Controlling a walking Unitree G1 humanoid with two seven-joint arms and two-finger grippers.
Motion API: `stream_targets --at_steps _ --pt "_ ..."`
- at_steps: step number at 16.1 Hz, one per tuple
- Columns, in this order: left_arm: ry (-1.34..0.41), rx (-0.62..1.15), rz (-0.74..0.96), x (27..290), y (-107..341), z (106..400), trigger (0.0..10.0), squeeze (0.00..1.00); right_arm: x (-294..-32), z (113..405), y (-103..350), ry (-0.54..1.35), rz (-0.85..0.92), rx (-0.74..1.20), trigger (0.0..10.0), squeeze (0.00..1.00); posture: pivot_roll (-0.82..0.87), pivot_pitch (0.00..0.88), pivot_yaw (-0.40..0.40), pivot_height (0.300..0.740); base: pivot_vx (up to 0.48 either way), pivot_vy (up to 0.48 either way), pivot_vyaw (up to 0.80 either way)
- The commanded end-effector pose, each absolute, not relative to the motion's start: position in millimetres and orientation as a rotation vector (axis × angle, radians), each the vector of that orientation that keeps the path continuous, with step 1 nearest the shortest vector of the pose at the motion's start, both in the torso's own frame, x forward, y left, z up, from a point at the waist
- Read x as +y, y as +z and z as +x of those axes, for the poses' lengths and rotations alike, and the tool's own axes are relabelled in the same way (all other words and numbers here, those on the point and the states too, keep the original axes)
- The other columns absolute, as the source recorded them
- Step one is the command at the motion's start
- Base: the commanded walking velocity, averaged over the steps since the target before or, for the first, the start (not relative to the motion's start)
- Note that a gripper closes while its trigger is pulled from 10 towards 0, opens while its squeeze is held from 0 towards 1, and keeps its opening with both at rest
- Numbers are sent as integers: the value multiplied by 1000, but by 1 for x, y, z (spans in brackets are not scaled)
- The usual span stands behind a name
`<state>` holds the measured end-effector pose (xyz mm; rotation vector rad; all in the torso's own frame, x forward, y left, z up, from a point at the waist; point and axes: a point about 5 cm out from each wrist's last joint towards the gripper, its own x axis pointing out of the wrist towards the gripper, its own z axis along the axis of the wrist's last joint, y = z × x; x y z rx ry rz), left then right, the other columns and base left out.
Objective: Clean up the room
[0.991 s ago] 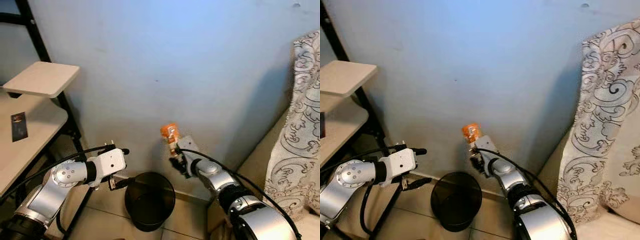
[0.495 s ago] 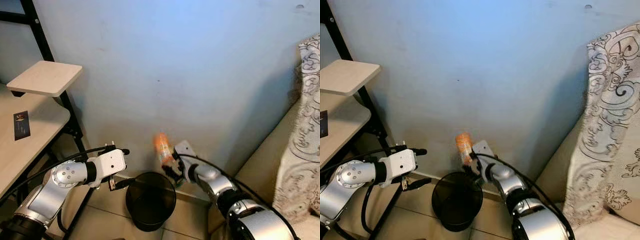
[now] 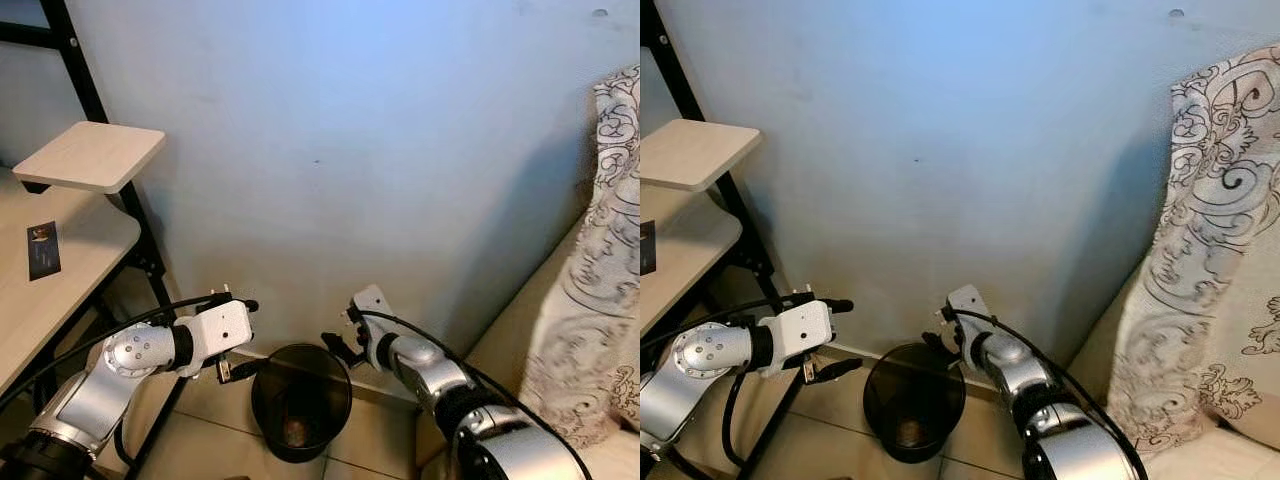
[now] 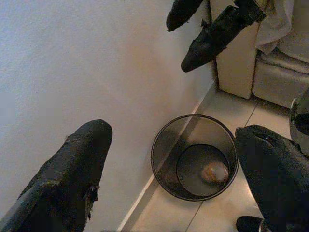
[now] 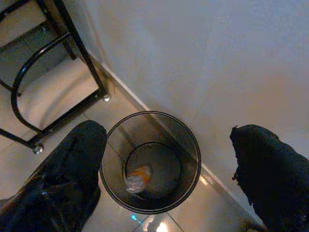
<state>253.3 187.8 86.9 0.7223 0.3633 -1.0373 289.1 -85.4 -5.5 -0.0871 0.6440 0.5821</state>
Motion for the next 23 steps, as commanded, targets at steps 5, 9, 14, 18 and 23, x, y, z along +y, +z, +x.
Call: stream_targets --at_steps 5,9,14,18,23 --pt "-978 362 578 184 83 241 10000 0 -124 284 -2 379 116 527 10000 1000 66 0 -37 740 0 0 0" --pt "-726 385 450 196 82 240 10000 0 -155 270 4 122 163 451 10000 1000 -3 0 22 740 0 0 -200" --pt "-413 364 332 197 85 244 10000 0 -154 257 20 -17 270 385 10000 1000 17 0 4 740 0 0 -800" --pt "-329 390 346 203 84 235 10000 0 -159 245 20 -78 304 398 10000 1000 43 0 -33 740 0 0 -800" --pt "-303 405 314 198 83 227 10000 0 -152 229 26 84 293 438 10000 1000 55 0 -62 740 0 0 -800"
